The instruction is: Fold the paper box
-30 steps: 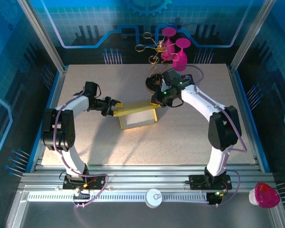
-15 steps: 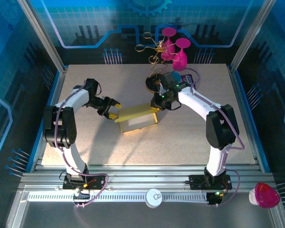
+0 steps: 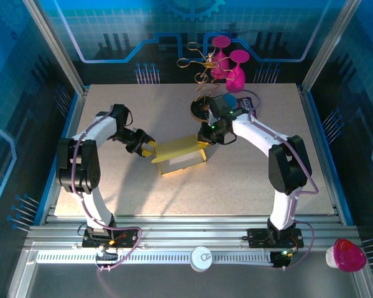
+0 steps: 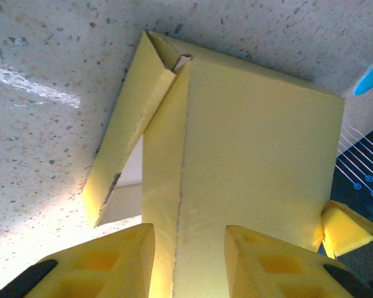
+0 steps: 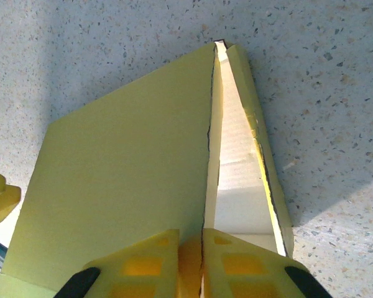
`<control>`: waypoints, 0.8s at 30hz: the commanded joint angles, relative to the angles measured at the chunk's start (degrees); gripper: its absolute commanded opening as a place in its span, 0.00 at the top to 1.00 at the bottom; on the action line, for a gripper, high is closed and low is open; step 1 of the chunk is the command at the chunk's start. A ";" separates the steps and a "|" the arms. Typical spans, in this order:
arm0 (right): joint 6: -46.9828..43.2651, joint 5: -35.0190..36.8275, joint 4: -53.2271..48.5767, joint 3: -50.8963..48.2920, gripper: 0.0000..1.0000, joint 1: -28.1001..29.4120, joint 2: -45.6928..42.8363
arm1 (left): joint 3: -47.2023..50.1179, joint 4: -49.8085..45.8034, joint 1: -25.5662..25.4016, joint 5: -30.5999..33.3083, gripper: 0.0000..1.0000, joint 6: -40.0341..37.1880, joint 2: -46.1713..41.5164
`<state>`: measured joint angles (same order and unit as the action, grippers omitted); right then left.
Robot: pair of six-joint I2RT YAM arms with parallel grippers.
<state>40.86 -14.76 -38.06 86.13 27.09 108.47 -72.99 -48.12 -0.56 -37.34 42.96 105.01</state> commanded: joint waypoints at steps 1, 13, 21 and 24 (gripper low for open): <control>-1.98 1.86 -1.11 -1.16 0.85 1.05 0.65 | 3.03 0.61 -0.58 0.23 0.63 -0.38 -1.80; -5.15 4.91 -1.14 -4.47 0.85 1.91 1.31 | 9.86 9.74 -3.87 0.55 0.53 -0.06 -2.77; -7.14 6.77 -1.60 -5.71 0.85 2.07 1.65 | 12.39 10.99 -4.58 2.71 0.61 -1.08 -2.25; -7.76 6.94 -1.66 -6.15 0.85 2.13 1.92 | 13.24 11.98 -4.96 2.89 0.64 -1.04 -2.24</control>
<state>34.74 -10.13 -38.04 81.01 28.84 109.21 -61.28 -36.73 -5.10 -36.18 43.07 103.02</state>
